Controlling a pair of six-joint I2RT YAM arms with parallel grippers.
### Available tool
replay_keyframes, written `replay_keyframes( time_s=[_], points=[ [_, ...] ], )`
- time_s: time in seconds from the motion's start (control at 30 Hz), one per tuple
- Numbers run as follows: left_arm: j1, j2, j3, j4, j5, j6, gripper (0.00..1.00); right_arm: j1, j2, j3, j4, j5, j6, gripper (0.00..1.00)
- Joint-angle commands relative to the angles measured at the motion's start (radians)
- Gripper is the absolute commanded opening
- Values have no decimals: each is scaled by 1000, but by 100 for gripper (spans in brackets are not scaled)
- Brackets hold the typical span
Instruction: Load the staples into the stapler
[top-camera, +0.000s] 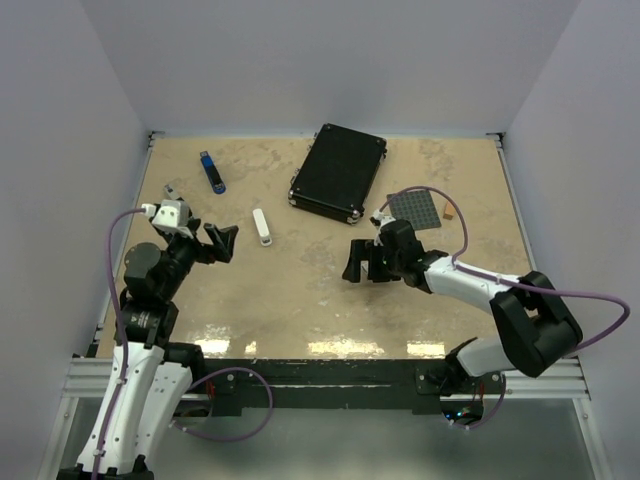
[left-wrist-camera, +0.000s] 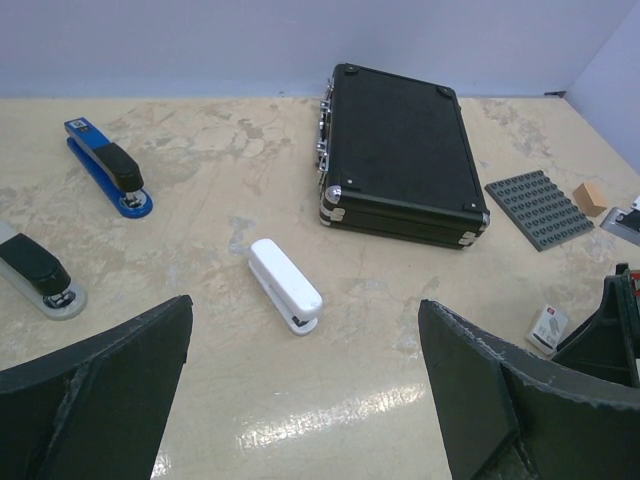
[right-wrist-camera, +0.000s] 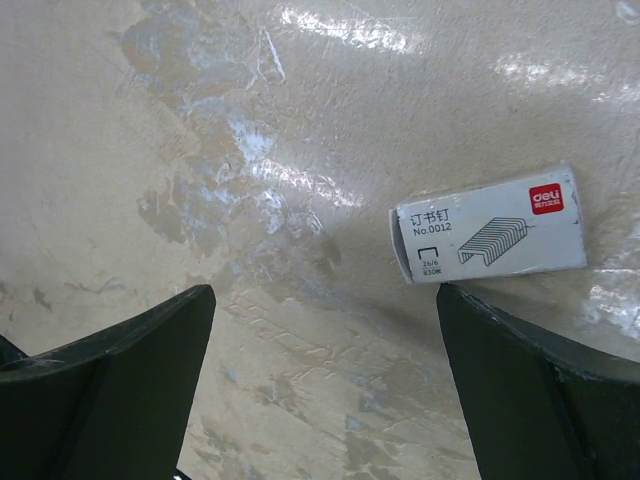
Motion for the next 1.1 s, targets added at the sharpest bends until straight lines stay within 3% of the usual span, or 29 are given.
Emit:
replay_keyframes(
  time_s=[0.0, 0.27, 0.4, 0.57, 0.73, 1.07],
  points=[
    [-8, 9, 33, 16, 18, 15, 100, 21, 21, 22, 60, 0, 25, 99],
    [-6, 50, 38, 16, 23, 0, 100, 24, -60, 89, -30, 46, -32, 98],
    [-6, 117, 56, 14, 64, -80, 99, 7, -111, 120, -104, 190, -73, 98],
    [-16, 237, 61, 39, 210, -232, 95, -141, -123, 78, -69, 119, -90, 97],
    [-172, 271, -17, 184, 149, -428, 94, -206, -102, 40, 20, 59, -99, 92],
    [-647, 482, -22, 300, -270, -652, 91, -255, -4, -37, 192, -73, -64, 70]
  ],
)
